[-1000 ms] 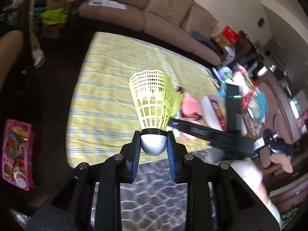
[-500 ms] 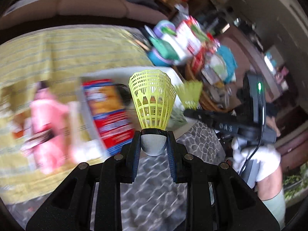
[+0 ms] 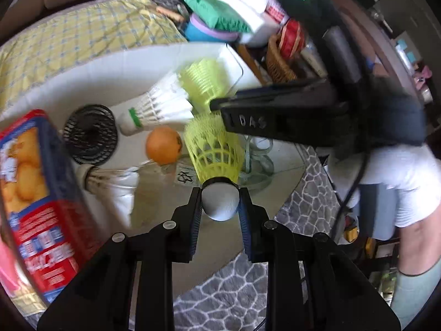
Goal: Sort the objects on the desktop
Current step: 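Lower the yellow shuttlecock into the white box and open the left gripper, then withdraw the left gripper from the box back over the cloth, then grasp the small cup with the left gripper while the right gripper approaches the orange sauce cup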
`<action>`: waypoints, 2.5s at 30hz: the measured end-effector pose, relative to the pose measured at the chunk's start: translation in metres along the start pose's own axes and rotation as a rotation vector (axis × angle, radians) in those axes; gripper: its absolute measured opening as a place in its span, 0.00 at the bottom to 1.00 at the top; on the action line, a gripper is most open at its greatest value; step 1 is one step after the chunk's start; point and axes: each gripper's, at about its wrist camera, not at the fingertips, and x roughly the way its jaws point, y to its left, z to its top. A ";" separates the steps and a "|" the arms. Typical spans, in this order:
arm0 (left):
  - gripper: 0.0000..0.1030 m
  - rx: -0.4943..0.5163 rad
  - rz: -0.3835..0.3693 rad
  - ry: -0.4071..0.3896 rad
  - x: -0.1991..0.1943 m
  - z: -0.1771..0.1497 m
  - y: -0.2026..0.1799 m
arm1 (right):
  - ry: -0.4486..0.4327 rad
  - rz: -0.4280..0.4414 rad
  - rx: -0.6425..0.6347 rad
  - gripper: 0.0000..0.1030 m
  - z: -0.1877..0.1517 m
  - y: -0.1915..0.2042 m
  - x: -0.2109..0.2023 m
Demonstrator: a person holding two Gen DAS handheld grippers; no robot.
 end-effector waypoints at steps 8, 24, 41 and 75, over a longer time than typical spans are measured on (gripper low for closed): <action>0.23 0.001 0.005 0.043 0.037 0.003 -0.020 | -0.221 0.189 0.169 0.46 -0.019 -0.046 -0.065; 0.62 -0.020 0.019 -0.018 -0.038 -0.024 -0.003 | -0.249 0.262 0.287 0.47 -0.066 -0.033 -0.092; 1.00 -0.102 0.201 -0.256 -0.215 -0.165 0.145 | -0.336 0.370 0.214 0.86 -0.098 0.127 -0.121; 0.89 -0.176 0.397 -0.402 -0.174 -0.118 0.301 | -0.561 0.361 -0.045 0.91 -0.095 0.308 -0.079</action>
